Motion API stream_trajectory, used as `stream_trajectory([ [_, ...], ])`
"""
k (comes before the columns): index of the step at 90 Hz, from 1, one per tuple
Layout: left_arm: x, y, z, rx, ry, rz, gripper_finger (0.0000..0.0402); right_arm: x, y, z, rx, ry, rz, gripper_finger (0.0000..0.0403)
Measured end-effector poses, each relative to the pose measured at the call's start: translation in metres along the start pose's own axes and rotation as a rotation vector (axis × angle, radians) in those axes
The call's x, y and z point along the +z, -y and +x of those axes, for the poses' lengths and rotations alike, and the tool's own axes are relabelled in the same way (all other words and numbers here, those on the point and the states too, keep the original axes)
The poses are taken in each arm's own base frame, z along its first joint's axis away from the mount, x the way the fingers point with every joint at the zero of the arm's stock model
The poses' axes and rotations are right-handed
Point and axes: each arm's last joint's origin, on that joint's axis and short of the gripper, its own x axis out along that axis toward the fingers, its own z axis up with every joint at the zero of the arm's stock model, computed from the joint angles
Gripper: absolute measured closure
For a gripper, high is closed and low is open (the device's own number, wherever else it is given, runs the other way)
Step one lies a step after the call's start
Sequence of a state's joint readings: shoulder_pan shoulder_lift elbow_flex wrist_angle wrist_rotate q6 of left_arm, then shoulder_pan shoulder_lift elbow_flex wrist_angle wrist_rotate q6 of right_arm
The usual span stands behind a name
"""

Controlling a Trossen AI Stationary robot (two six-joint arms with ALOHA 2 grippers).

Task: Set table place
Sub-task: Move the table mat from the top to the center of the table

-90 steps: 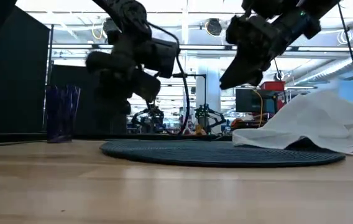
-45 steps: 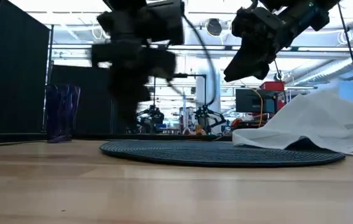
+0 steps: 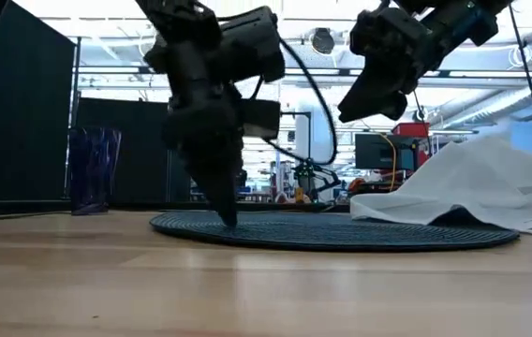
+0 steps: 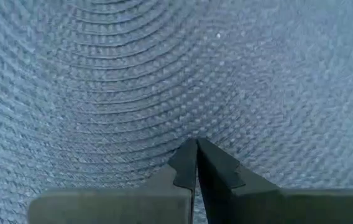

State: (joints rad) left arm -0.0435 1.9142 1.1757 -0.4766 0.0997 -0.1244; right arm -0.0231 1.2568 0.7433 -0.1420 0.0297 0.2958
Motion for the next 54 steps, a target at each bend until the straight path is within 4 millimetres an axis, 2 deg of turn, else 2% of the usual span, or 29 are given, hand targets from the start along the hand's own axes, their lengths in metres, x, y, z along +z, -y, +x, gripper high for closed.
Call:
stream_trajectory([
  [24,-0.006,0.013,0.005,-0.014,0.008,-0.010,0.0402,0.000,0.000,0.000,0.000,0.003,0.008,0.0280],
  [54,-0.020,0.065,0.008,-0.088,-0.041,0.005,0.0401,0.000,0.000,0.000,0.000,0.003,0.018,0.0280],
])
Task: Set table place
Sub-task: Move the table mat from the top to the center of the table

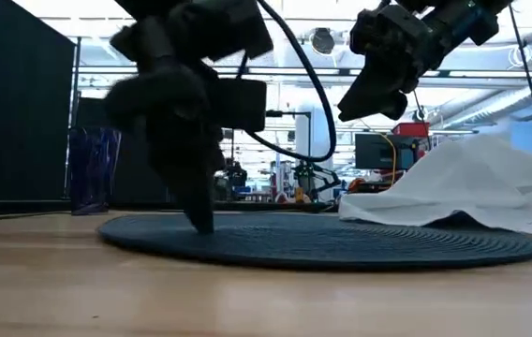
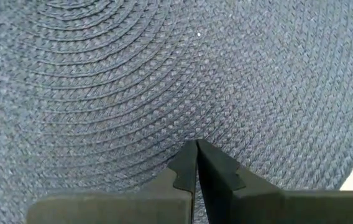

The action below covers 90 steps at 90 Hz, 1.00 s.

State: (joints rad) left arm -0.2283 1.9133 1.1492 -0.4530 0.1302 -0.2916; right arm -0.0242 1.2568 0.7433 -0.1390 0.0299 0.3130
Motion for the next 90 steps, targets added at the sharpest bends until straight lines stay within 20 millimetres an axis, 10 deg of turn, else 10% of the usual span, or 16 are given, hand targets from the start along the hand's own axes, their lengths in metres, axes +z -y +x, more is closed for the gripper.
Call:
stream_trajectory([
  [90,-0.018,0.070,0.002,-0.096,-0.001,-0.006,0.0402,-0.002,-0.005,0.000,0.011,-0.005,0.048,0.0280],
])
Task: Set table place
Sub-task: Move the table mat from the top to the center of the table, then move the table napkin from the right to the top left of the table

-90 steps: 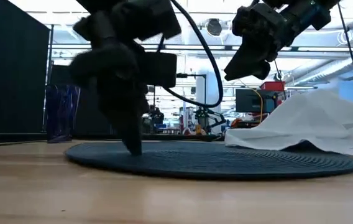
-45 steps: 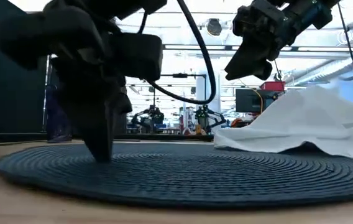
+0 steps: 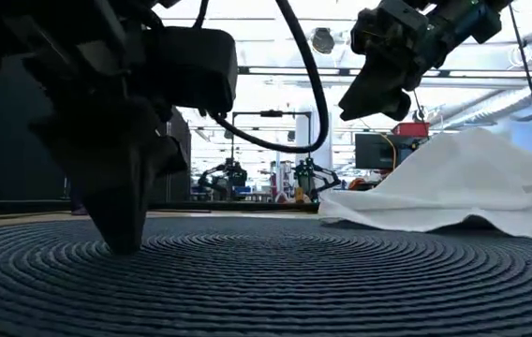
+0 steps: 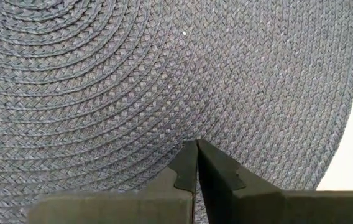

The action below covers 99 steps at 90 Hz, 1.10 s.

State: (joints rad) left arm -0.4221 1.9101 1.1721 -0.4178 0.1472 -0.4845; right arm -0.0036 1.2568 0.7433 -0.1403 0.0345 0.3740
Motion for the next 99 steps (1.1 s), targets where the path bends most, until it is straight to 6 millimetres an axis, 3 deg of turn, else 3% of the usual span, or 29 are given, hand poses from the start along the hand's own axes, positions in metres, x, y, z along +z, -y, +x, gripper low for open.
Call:
stream_trajectory([
  [45,0.003,-0.001,-0.041,0.084,0.064,0.016,0.0402,0.000,0.001,0.000,-0.015,0.004,0.000,0.0280],
  [65,0.008,-0.013,-0.088,0.247,0.198,0.094,0.0402,-0.002,0.001,0.000,-0.026,-0.016,-0.003,0.0280],
  [79,0.011,-0.023,-0.124,0.364,0.339,0.136,0.0402,-0.018,-0.001,0.001,-0.038,-0.110,-0.008,0.0280],
  [99,0.000,-0.054,-0.152,0.501,0.466,0.098,0.0402,-0.039,0.005,0.002,-0.198,-0.171,0.016,0.0280],
])
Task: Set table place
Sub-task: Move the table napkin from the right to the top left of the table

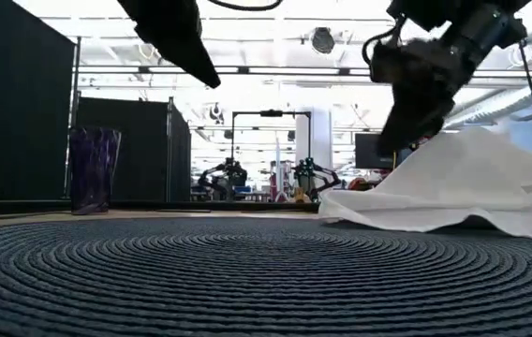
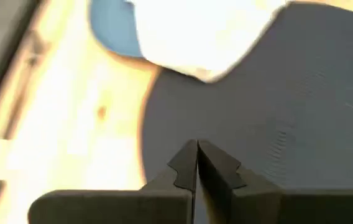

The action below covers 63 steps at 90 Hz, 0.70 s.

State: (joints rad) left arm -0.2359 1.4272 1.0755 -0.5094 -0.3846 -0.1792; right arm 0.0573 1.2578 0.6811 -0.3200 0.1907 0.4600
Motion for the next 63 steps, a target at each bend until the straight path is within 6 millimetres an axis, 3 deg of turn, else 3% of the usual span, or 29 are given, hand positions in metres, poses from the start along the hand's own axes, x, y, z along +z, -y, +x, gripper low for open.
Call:
stream_trajectory([
  [35,-0.029,-0.037,0.018,0.057,0.296,-0.091,0.0402,0.006,0.001,0.000,-0.058,0.091,-0.003,0.0280],
  [63,-0.015,-0.042,0.015,0.063,0.443,-0.027,0.0402,0.027,-0.001,-0.012,-0.211,0.200,-0.118,0.0279],
])
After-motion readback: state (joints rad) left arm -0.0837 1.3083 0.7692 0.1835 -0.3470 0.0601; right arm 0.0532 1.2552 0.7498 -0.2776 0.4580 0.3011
